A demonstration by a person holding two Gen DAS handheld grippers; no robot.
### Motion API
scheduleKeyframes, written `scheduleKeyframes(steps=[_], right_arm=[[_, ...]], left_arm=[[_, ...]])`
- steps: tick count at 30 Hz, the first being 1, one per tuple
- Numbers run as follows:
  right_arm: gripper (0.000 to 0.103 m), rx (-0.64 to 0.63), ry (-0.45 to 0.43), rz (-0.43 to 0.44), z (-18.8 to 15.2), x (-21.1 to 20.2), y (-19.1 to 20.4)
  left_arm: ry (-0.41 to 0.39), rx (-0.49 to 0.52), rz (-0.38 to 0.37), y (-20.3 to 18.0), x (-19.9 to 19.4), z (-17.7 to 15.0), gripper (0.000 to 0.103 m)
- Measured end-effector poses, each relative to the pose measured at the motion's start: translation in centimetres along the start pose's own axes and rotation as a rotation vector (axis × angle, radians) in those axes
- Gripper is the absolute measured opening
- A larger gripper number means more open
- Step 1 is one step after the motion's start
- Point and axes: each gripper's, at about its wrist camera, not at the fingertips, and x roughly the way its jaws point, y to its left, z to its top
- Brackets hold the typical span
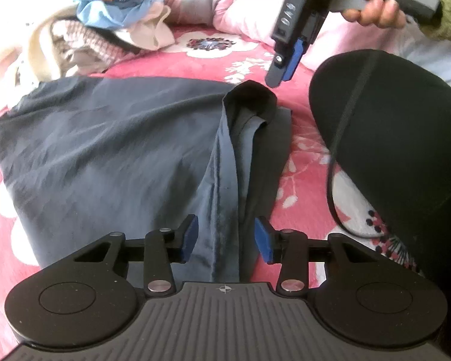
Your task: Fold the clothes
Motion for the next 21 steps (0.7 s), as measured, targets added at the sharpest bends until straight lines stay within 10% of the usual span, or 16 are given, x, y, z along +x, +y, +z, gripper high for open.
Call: scheduleKeyframes(steps=[6, 17, 21], right_arm=[[0.003, -0.152, 0.018, -0.072, 0.4, 2.1, 1.6], [0.0, -0.282, 0.062, -0.161, -0.8, 1.8, 2.1], [0.0, -0.305, 0.072, -0.181, -1.1, 1.9, 2.1]], left_arm=[[0.004, -0.005, 0.007, 0.0, 0.1, 0.0, 0.037], [0.039, 0.037, -0.014, -0.4, 0.8, -0.9, 0.033], [0.044, 0.045, 0.022, -0.3, 1.0, -1.1, 0.014]])
